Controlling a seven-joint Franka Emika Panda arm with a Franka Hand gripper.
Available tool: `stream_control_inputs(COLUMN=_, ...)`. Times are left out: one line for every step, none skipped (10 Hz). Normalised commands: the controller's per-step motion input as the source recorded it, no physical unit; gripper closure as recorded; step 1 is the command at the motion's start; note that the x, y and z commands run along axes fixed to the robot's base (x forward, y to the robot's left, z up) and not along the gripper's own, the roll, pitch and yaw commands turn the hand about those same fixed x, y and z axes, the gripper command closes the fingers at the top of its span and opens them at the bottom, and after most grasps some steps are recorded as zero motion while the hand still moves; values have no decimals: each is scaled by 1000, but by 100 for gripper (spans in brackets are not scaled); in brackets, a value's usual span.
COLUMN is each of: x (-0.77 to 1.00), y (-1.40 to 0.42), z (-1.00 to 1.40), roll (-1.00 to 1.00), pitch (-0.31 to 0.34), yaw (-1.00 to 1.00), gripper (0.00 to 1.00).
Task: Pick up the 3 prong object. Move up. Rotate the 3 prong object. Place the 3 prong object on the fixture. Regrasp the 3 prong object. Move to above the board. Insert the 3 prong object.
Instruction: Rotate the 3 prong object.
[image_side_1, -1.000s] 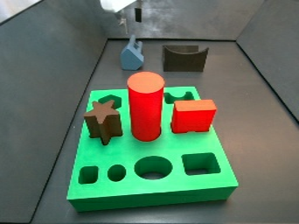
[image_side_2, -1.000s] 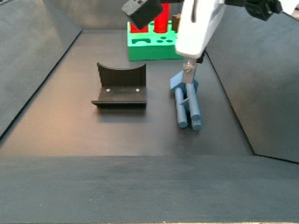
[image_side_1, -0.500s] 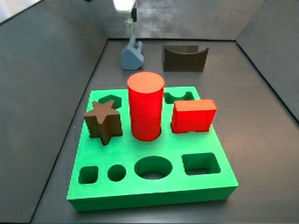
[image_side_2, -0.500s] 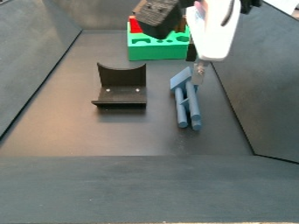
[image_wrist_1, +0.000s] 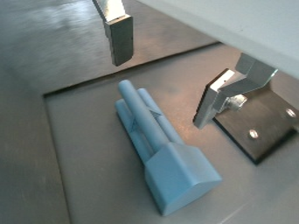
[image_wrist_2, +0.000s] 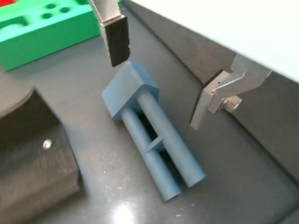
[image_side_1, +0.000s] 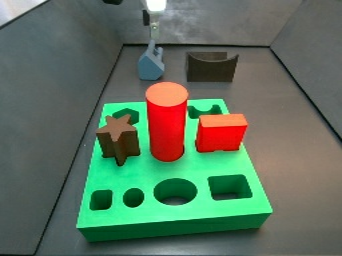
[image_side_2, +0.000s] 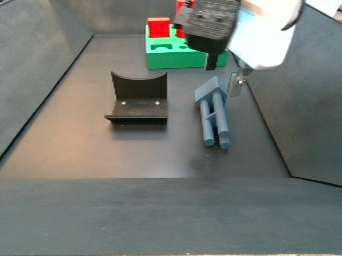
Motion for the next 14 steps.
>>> stream_control_inputs(x=35, y=1, z=-21, roll=2, pitch=-11, yaw=1000, gripper=0)
stream_control_inputs(x=35, y=1, z=-21, roll=2, pitch=-12, yaw=1000, gripper=0)
stream_control_inputs(x=35, y=1, z=-21, roll=2, pitch=-12, yaw=1000, gripper=0)
stream_control_inputs(x=35, y=1, z=-21, roll=2, pitch=-13, yaw=1000, gripper=0)
stream_control_inputs(x=35, y=1, z=-21, roll=3, pitch=-14, yaw=1000, gripper=0)
stream_control_inputs(x=35, y=1, z=-21, roll=3, pitch=-15, yaw=1000, gripper=0)
stream_control_inputs(x=35, y=1, z=-21, roll=3, pitch=-16, yaw=1000, gripper=0)
stream_control_inputs(x=35, y=1, z=-21, roll=3, pitch=-18, yaw=1000, gripper=0)
stream_control_inputs(x=35, y=1, z=-21, roll=3, pitch=-19, yaw=1000, gripper=0)
stream_control_inputs(x=35, y=1, z=-21, roll=4, pitch=-22, yaw=1000, gripper=0)
stream_control_inputs(x=35, y=1, z=-21, roll=4, pitch=-24, yaw=1000, gripper=0)
stream_control_inputs(x=34, y=1, z=-22, roll=5, pitch=-28, yaw=1000, gripper=0)
stream_control_inputs(x=34, y=1, z=-22, roll=5, pitch=-30, yaw=1000, gripper=0)
stream_control_inputs(x=34, y=0, z=-22, roll=7, pitch=-37, yaw=1000, gripper=0)
